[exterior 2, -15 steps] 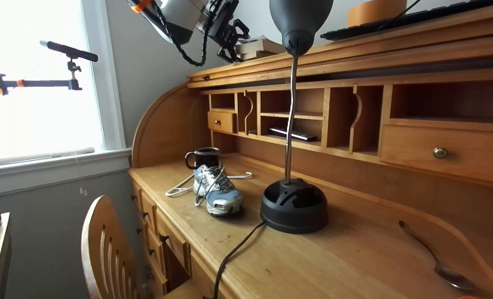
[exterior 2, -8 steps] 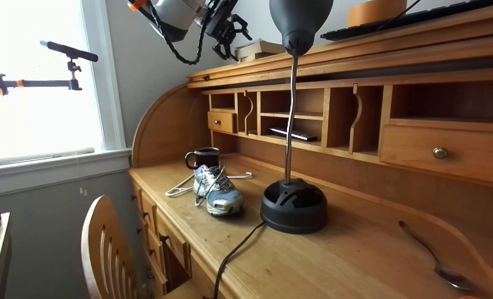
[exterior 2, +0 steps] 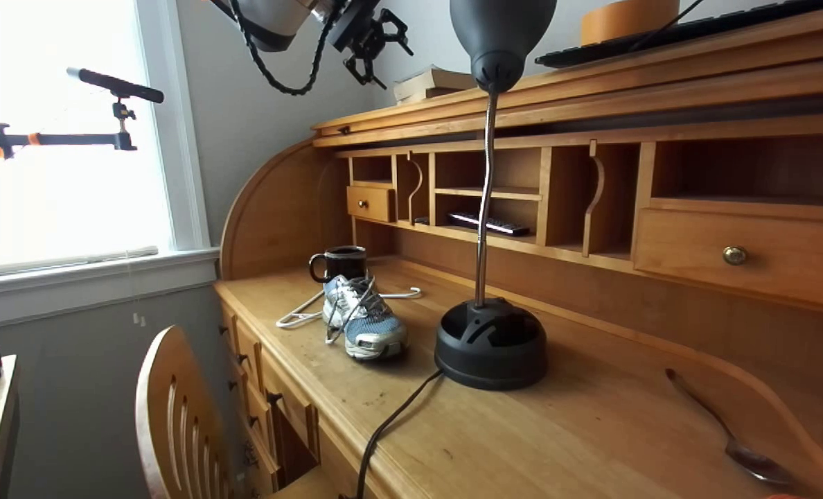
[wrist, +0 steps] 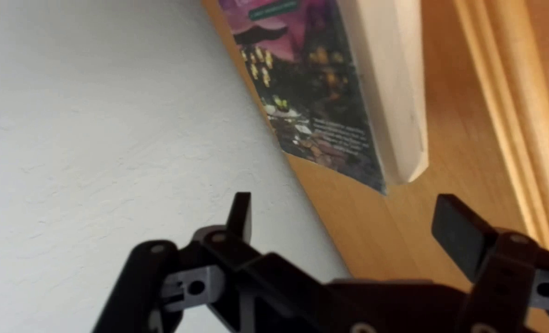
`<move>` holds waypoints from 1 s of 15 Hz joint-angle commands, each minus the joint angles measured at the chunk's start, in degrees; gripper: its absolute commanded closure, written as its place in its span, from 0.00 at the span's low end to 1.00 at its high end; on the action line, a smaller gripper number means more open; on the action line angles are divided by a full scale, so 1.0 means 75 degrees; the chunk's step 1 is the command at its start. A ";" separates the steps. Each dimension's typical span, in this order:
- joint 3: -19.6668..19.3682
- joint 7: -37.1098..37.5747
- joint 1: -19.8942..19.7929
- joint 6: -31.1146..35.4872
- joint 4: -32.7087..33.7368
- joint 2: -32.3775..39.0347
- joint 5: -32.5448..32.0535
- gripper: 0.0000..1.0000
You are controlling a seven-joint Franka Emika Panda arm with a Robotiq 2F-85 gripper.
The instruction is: Move the books to the topmost part of the desk
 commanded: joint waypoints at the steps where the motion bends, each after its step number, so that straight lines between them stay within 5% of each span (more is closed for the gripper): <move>1: 0.0278 -0.0095 0.0031 -0.0750 -0.1213 -0.1004 0.1401 0.00; 8: 0.0508 0.1465 0.0212 -0.3319 -0.2988 -0.3017 0.2137 0.00; 15: 0.0550 0.2231 0.0356 -0.4739 -0.4651 -0.4544 0.4283 0.00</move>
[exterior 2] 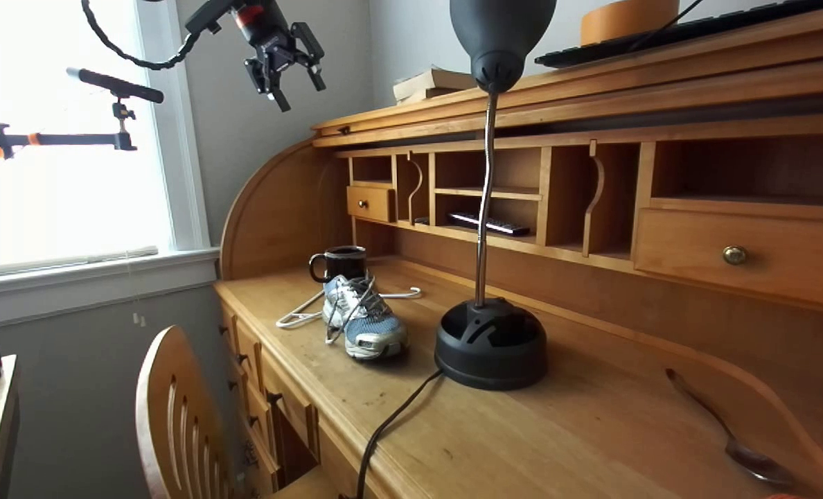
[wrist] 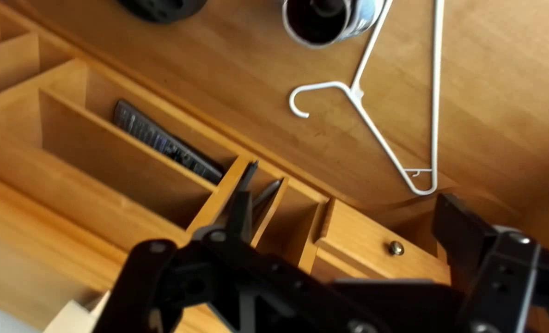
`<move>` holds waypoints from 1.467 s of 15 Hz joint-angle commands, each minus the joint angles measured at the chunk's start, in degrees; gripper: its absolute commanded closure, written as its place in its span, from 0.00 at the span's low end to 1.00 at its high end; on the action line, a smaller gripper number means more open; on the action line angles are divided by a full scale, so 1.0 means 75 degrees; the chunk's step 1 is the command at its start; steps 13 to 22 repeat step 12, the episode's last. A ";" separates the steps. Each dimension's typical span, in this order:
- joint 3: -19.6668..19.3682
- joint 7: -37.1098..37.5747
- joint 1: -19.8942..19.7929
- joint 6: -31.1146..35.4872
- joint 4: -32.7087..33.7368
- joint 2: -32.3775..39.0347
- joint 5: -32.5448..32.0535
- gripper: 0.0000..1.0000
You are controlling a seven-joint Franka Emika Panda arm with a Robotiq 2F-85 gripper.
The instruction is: Move the books to the topmost part of the desk
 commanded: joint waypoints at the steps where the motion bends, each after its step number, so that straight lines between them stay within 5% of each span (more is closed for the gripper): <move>1: -0.0036 0.0617 0.0007 -0.0422 -0.1031 -0.0836 0.0942 0.00; 7: -0.0309 0.1429 -0.0206 -0.0253 -0.2132 -0.1303 0.2134 0.00; 8: -0.0159 0.1180 -0.0219 -0.0370 -0.1630 -0.0942 0.1799 0.00; 22: -0.0230 0.1315 -0.0288 -0.0361 -0.1900 -0.1079 0.1973 0.00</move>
